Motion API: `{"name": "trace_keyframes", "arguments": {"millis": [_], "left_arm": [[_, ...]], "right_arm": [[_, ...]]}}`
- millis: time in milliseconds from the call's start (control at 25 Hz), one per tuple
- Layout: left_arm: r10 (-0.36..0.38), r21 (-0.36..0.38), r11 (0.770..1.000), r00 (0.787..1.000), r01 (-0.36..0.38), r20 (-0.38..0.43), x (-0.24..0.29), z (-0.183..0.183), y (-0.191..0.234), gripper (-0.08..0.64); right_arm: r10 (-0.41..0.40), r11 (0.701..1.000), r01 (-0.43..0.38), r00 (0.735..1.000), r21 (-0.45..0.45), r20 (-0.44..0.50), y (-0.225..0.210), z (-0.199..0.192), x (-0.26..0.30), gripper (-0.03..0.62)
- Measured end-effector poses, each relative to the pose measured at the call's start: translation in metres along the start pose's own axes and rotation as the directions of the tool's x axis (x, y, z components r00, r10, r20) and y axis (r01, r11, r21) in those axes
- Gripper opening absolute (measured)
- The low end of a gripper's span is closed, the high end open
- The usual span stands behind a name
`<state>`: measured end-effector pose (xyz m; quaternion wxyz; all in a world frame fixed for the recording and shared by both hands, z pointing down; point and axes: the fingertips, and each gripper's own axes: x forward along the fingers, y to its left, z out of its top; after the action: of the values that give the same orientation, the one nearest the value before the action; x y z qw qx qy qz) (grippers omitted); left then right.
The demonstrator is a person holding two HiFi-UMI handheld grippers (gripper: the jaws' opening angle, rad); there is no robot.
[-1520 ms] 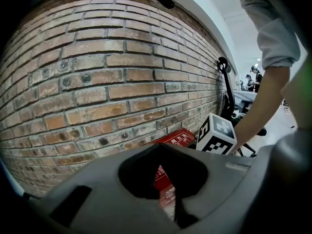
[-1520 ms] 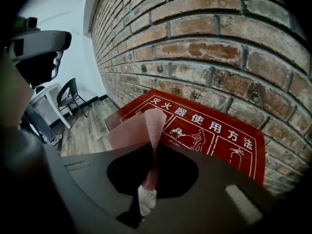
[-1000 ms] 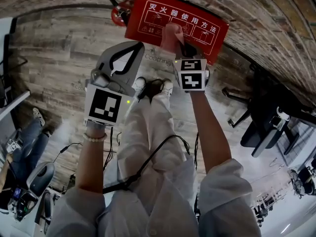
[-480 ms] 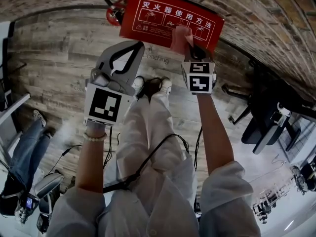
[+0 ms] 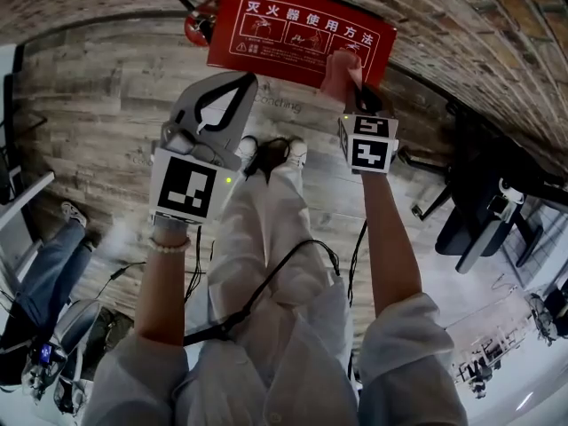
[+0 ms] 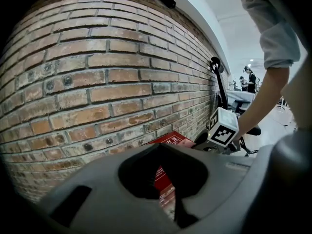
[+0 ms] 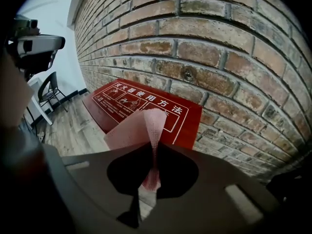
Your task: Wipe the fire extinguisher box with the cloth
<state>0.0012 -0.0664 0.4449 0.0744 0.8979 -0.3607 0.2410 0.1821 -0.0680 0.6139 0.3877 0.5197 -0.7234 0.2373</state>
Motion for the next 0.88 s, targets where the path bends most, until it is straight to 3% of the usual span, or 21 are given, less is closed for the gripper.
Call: {"name": "trace_keyframes", "arguments": {"millis": [480, 880], "left_arm": [[-0.006, 0.003, 1.0, 1.0, 0.006, -0.001, 0.001, 0.0, -0.007, -0.003], [-0.015, 0.014, 1.0, 1.0, 0.015, -0.006, 0.003, 0.0, -0.013, -0.003]], "right_arm": [[-0.087, 0.995, 0.088, 0.995, 0.046, -0.038, -0.046, -0.027, -0.012, 0.021], [-0.092, 0.994, 0.094, 0.995, 0.059, -0.037, -0.052, -0.031, -0.012, 0.021]]}}
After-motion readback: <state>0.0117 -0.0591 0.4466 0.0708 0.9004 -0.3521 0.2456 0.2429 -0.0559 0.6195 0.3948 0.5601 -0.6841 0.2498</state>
